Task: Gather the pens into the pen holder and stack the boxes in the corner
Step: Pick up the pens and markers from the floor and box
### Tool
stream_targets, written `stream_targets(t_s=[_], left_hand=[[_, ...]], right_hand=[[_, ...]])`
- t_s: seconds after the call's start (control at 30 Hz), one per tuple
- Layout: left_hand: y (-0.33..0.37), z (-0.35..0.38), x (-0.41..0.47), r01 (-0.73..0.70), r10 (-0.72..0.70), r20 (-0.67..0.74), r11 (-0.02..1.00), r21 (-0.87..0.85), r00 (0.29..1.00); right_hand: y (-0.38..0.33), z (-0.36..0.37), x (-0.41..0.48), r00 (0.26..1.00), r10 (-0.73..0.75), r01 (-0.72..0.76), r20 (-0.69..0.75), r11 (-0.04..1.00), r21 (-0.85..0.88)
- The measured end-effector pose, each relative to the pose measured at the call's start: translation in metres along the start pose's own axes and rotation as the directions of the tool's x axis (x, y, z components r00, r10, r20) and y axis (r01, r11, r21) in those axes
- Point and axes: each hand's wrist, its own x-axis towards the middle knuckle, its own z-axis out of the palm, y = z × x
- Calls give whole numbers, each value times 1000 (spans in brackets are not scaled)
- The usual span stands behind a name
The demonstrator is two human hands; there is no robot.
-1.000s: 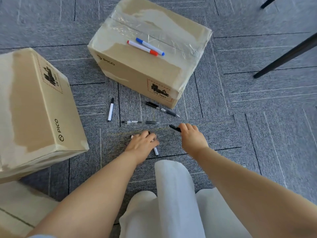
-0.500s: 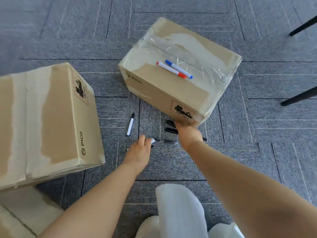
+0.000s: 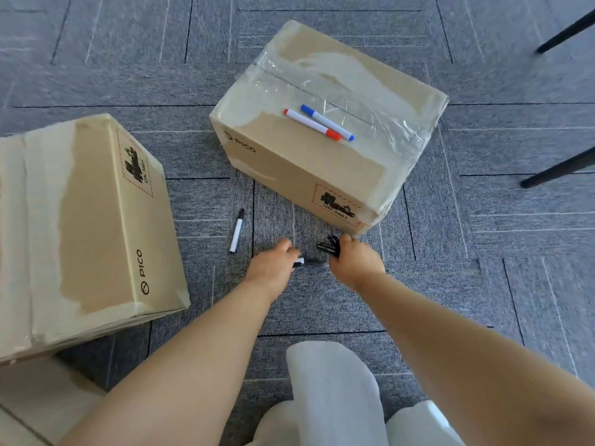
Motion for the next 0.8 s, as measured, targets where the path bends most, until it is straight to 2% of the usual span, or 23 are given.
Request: stream_targets(t_s=[0.1, 0.2, 0.3, 0.4, 0.5, 0.57, 0.67, 0.8], left_hand=[[-4, 3, -3, 23, -29, 75, 996, 86, 997], [-7, 6, -8, 59, -65, 72, 995, 78, 995], [-16, -1, -12, 176, -177, -37, 983, -46, 983], [-34, -19, -10, 329, -366, -162, 920, -212, 917], [-51, -33, -2, 405, -466, -215, 872, -274, 858], [-59, -38, 5, 441, -497, -183, 854, -276, 848], [-62, -37, 13, 472, -505, -60, 838, -274, 861], [-56, -30, 17, 470, -491, -19, 843, -260, 871]], right_hand=[[-7, -5, -2, 999, -41, 40, 15, 997, 65], [-12, -8, -1, 997, -81, 79, 10, 992, 94], [-16, -9, 2, 995, -99, 95, 24, 988, 121], [-19, -12, 7, 993, -98, 87, 65, 985, 152], [-24, -15, 10, 990, -112, 97, 85, 982, 161], [-27, -18, 11, 989, -125, 110, 84, 980, 166], [-29, -23, 12, 990, -115, 99, 77, 978, 185], [-28, -27, 9, 992, -114, 101, 60, 976, 192]])
